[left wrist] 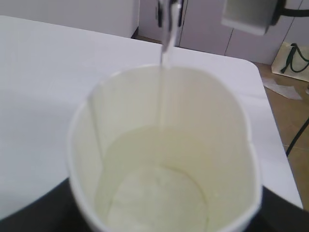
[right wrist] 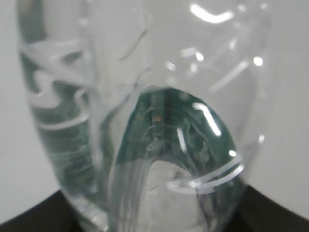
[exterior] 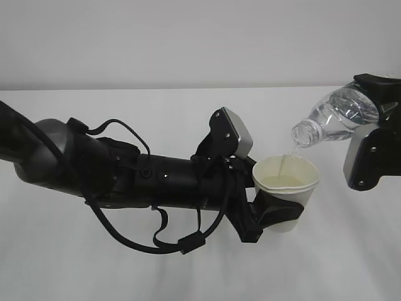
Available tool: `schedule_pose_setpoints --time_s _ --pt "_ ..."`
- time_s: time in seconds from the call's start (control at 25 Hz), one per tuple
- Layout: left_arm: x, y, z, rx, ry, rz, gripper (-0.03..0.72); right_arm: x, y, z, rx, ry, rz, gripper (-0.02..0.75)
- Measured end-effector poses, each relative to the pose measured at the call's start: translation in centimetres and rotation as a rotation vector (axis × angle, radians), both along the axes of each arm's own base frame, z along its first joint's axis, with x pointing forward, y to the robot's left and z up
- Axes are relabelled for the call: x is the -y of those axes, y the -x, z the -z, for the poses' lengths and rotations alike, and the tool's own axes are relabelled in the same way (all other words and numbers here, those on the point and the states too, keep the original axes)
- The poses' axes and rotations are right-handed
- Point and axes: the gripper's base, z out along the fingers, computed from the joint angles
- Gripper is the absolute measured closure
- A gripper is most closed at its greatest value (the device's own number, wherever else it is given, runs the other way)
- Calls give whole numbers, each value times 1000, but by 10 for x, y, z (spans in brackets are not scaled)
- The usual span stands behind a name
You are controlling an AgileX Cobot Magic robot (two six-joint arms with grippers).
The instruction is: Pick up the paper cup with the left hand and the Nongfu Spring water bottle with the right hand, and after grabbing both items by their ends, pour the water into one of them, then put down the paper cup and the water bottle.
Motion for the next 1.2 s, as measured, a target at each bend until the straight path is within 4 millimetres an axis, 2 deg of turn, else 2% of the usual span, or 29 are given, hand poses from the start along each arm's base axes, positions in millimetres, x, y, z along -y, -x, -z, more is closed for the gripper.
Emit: schedule_pose_setpoints --time_s 1.2 --pt "0 0 0 0 0 0 214 0 0 0 1 2 0 332"
